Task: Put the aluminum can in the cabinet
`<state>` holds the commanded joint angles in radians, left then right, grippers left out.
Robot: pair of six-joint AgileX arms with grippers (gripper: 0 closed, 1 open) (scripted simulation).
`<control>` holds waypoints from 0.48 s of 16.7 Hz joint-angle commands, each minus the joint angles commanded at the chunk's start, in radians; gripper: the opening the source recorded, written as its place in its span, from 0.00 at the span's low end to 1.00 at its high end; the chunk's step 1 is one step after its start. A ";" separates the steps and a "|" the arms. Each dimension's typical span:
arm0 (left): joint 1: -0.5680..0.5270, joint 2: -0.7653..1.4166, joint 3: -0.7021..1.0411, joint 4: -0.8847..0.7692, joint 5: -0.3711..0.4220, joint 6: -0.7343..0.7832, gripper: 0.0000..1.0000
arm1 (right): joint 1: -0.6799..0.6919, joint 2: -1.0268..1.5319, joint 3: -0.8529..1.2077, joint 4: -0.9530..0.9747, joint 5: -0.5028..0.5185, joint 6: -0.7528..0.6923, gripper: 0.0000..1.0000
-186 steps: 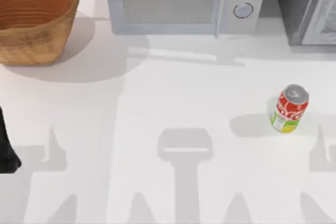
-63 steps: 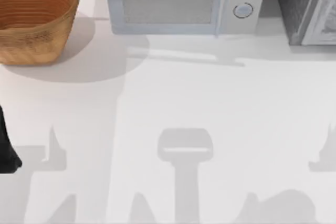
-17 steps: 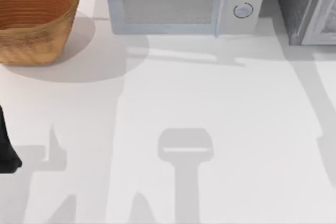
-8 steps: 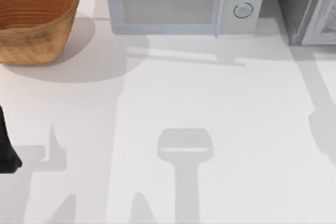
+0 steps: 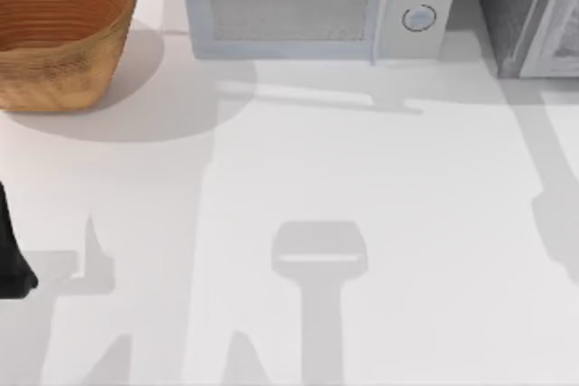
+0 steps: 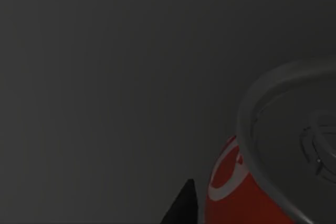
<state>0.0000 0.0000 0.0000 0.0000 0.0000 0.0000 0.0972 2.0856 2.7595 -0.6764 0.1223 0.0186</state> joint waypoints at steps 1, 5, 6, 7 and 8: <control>0.000 0.000 0.000 0.000 0.000 0.000 1.00 | 0.000 0.000 0.000 0.000 0.000 0.000 0.38; 0.000 0.000 0.000 0.000 0.000 0.000 1.00 | 0.000 0.000 0.000 0.000 0.000 0.000 0.68; 0.000 0.000 0.000 0.000 0.000 0.000 1.00 | 0.000 0.000 0.000 0.000 0.000 0.000 0.75; 0.000 0.000 0.000 0.000 0.000 0.000 1.00 | 0.000 0.000 0.000 0.000 0.000 0.000 0.83; 0.000 0.000 0.000 0.000 0.000 0.000 1.00 | 0.000 0.000 0.000 0.000 0.000 0.000 0.90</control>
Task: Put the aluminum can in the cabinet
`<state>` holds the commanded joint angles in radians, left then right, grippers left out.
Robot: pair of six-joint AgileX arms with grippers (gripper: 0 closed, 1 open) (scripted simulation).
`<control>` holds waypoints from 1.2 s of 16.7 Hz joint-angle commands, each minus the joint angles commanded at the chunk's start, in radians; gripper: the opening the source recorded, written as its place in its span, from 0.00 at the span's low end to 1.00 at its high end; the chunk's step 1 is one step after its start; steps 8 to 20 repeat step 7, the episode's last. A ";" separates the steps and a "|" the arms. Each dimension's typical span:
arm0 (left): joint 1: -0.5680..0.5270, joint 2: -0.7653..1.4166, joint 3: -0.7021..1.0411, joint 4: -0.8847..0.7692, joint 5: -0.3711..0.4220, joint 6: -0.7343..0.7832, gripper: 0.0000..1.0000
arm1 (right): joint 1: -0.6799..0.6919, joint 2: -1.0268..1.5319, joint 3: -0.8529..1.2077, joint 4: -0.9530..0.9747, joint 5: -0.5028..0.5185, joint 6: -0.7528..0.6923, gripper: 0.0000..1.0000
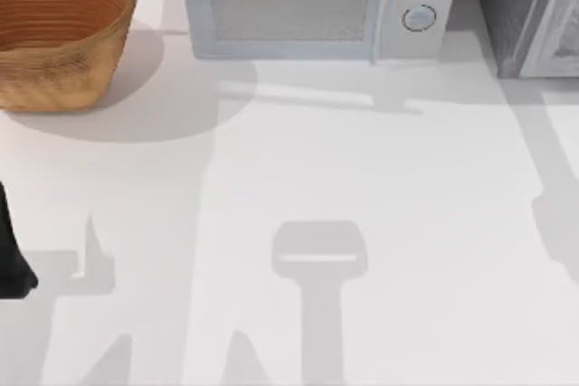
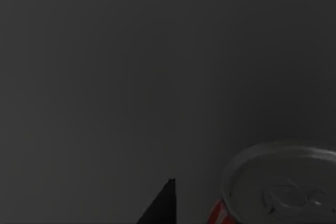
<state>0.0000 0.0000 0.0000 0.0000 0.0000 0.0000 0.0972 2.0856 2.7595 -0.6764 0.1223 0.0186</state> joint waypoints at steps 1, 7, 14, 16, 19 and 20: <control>0.000 0.000 0.000 0.000 0.000 0.000 1.00 | 0.000 0.000 0.000 0.000 0.000 0.000 0.98; 0.000 0.000 0.000 0.000 0.000 0.000 1.00 | 0.000 0.000 0.000 0.000 0.000 0.000 1.00; 0.000 0.000 0.000 0.000 0.000 0.000 1.00 | 0.000 0.000 0.000 0.000 0.000 0.000 1.00; 0.000 0.000 0.000 0.000 0.000 0.000 1.00 | 0.000 0.000 0.000 0.000 0.000 0.000 1.00; 0.000 0.000 0.000 0.000 0.000 0.000 1.00 | 0.000 0.000 0.000 0.000 0.000 0.000 1.00; 0.000 0.000 0.000 0.000 0.000 0.000 1.00 | 0.000 0.000 0.000 0.000 0.000 0.000 1.00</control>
